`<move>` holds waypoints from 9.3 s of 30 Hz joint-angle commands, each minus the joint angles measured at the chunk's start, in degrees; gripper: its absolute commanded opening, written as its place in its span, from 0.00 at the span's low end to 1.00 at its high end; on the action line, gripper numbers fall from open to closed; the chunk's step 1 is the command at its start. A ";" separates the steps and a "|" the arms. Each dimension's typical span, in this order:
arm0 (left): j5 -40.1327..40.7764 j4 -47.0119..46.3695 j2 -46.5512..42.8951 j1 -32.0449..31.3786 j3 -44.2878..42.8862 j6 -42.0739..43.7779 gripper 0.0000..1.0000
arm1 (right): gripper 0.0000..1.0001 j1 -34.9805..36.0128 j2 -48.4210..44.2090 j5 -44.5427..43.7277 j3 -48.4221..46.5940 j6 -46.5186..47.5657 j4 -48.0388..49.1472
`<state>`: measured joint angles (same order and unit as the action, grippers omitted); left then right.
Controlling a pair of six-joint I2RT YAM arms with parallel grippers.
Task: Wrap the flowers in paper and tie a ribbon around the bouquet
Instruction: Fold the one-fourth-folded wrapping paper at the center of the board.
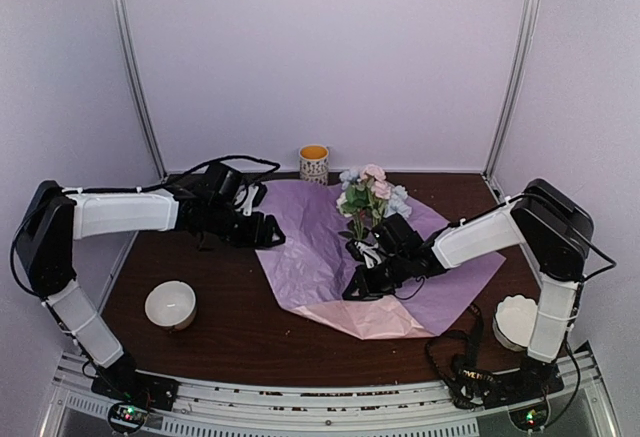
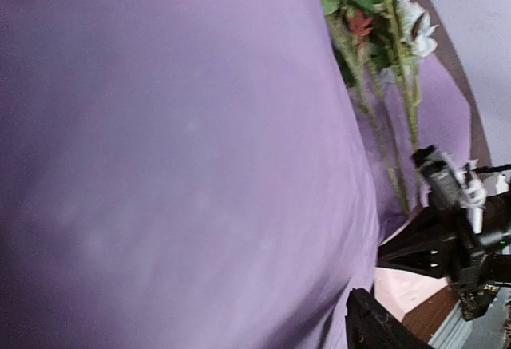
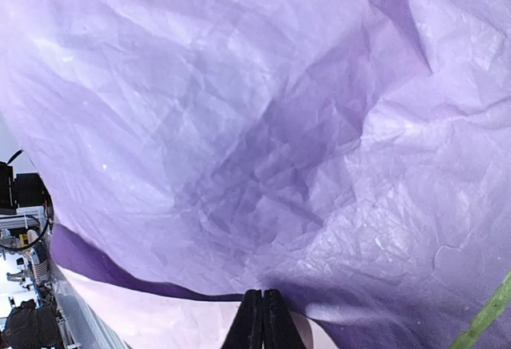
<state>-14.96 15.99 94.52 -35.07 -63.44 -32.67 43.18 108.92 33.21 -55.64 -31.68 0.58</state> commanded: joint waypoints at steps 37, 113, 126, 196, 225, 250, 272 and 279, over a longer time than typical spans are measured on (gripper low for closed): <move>-14.89 -31.45 0.53 0.42 25.11 -23.74 0.00 | 0.03 3.17 -1.71 -6.55 -2.27 7.57 -8.82; -16.17 -2.52 19.58 -11.87 -24.64 -6.70 0.00 | 0.04 1.40 -12.08 0.87 14.29 -17.53 19.35; -16.01 -2.10 23.94 -11.86 -29.10 -6.43 0.00 | 0.14 2.13 -30.82 -13.80 16.22 -6.30 2.80; -3.26 14.86 26.77 -4.31 -49.40 18.61 0.63 | 0.00 6.51 -22.72 -22.80 15.22 -7.60 -7.37; -3.64 3.61 38.62 -12.89 -52.43 23.79 0.47 | 0.05 6.14 -22.63 -20.02 15.37 -5.91 -7.22; 0.28 5.19 46.82 -13.18 -59.30 25.37 0.47 | 0.62 -6.18 -35.94 -31.41 4.93 19.35 -17.86; 0.31 6.42 46.81 -13.01 -59.22 26.40 0.50 | 0.19 -6.77 -19.06 -26.81 -11.70 40.74 -13.49; 0.58 6.26 45.20 -12.40 -58.46 27.63 0.52 | 0.00 -10.26 -18.68 -24.56 -12.20 38.36 -13.03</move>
<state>-15.16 22.94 141.23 -48.25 -121.19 -7.22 35.86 90.06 6.79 -66.52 8.62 -13.32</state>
